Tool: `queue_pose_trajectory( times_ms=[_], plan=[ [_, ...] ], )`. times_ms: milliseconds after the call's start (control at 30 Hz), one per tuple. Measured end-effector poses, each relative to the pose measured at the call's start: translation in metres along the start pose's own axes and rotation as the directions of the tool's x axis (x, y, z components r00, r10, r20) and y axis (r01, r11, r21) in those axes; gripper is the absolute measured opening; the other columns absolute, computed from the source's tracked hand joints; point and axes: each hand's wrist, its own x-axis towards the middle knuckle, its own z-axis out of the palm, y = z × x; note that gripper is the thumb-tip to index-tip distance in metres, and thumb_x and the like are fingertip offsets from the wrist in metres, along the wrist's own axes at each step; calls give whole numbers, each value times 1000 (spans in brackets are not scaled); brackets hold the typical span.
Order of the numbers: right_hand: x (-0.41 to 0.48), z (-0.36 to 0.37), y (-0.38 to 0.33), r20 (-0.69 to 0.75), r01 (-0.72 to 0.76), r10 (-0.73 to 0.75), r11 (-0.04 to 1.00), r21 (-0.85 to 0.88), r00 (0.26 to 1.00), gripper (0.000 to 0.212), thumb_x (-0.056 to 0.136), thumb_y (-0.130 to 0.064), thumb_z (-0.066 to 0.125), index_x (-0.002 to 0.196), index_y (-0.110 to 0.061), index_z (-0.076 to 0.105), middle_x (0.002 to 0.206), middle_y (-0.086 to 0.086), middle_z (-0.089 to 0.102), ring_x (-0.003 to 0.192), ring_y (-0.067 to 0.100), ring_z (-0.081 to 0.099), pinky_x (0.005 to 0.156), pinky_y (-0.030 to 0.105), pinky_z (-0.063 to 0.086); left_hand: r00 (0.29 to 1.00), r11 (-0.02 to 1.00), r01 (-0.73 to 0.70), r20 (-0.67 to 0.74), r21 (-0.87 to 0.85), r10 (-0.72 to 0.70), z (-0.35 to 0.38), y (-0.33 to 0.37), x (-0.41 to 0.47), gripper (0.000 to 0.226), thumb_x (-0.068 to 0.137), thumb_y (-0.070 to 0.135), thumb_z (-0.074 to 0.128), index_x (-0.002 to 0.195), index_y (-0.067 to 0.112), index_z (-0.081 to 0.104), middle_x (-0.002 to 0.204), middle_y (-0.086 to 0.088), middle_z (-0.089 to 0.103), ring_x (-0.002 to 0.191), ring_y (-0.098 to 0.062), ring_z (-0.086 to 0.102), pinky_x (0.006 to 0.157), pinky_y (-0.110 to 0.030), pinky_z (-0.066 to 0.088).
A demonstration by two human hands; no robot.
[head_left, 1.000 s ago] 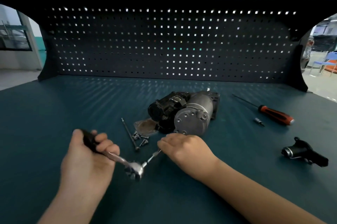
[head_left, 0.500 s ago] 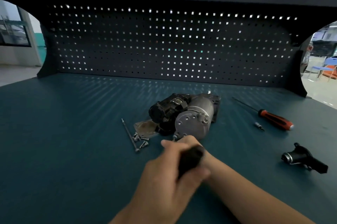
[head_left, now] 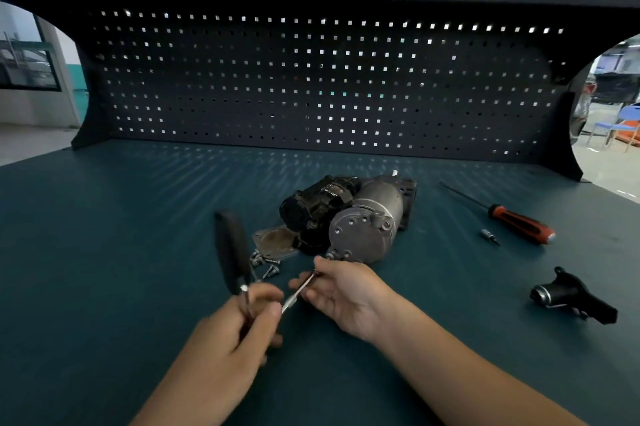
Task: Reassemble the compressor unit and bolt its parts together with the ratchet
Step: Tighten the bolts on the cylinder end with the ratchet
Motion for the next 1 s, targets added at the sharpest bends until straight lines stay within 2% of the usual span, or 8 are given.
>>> queue_pose_trajectory(
  times_ms=[167, 267, 400, 533, 667, 733, 867, 1000],
  plan=[
    [0, 0, -1, -17, 42, -49, 957, -288, 999, 29, 96, -24, 49, 82, 2, 54, 56, 11, 61, 41, 16, 59, 41, 18, 44, 899, 572, -436, 306, 694, 314, 2, 21, 3, 26, 83, 37, 63, 101, 40, 46, 79, 13, 58, 77, -4, 64, 66, -17, 49],
    [1, 1, 1, -51, 82, -108, 924, -374, 993, 30, 95, -26, 51, 74, -4, 51, 60, 10, 56, 48, 18, 54, 48, 23, 43, 887, 525, -462, 364, 715, 284, 8, 26, 3, 42, 68, 36, 78, 101, 30, 53, 69, 6, 60, 57, -9, 64, 49, -23, 51],
    [-1, -1, 1, -5, 38, -40, 975, -218, 999, 29, 99, -15, 43, 72, -6, 50, 39, 1, 53, 30, 9, 48, 31, 15, 36, 993, 982, 118, -7, -149, -121, 12, 26, 6, 22, 94, 43, 34, 109, 30, 43, 69, -3, 68, 51, -14, 61, 49, -26, 50],
    [0, -3, -2, 40, 46, -39, 981, -191, 998, 30, 99, -20, 43, 80, -1, 55, 49, 9, 62, 35, 12, 55, 35, 15, 41, 877, 465, 428, 232, -775, -420, 9, 28, 13, 25, 95, 27, 44, 104, 7, 55, 57, -16, 63, 29, -11, 42, 29, -13, 33],
    [-1, -5, 1, 68, 67, -45, 929, -365, 997, 37, 100, -31, 41, 81, -2, 55, 48, 5, 61, 36, 12, 55, 37, 17, 42, 987, 993, 116, 110, -12, -114, 6, 23, 8, 26, 97, 28, 42, 123, 32, 43, 77, 2, 66, 51, -8, 54, 47, -20, 42],
    [0, -4, 1, 67, 112, -92, 882, -457, 994, 39, 96, -37, 47, 78, -4, 56, 55, 4, 60, 48, 15, 57, 51, 25, 51, 945, 720, -320, 265, 616, 192, 11, 25, -1, 34, 97, 41, 32, 127, 40, 18, 103, 10, 53, 83, -8, 58, 69, -21, 43],
    [0, 0, 5, -14, 153, -193, 815, -559, 981, 34, 90, -37, 57, 79, -5, 56, 67, 10, 54, 58, 20, 53, 56, 24, 42, 865, 347, -502, 467, 792, 186, 30, 27, -5, 41, 98, 40, 24, 133, 35, 2, 98, -2, 22, 87, -24, 48, 61, -30, 36],
    [2, -1, 2, -10, 63, -72, 927, -371, 997, 26, 98, -17, 43, 73, -8, 48, 47, 2, 51, 30, 8, 47, 32, 13, 34, 996, 946, -47, 89, 321, 20, 19, 27, 2, 28, 96, 44, 33, 120, 39, 21, 86, 11, 53, 65, -1, 56, 61, -18, 44]
  ],
)
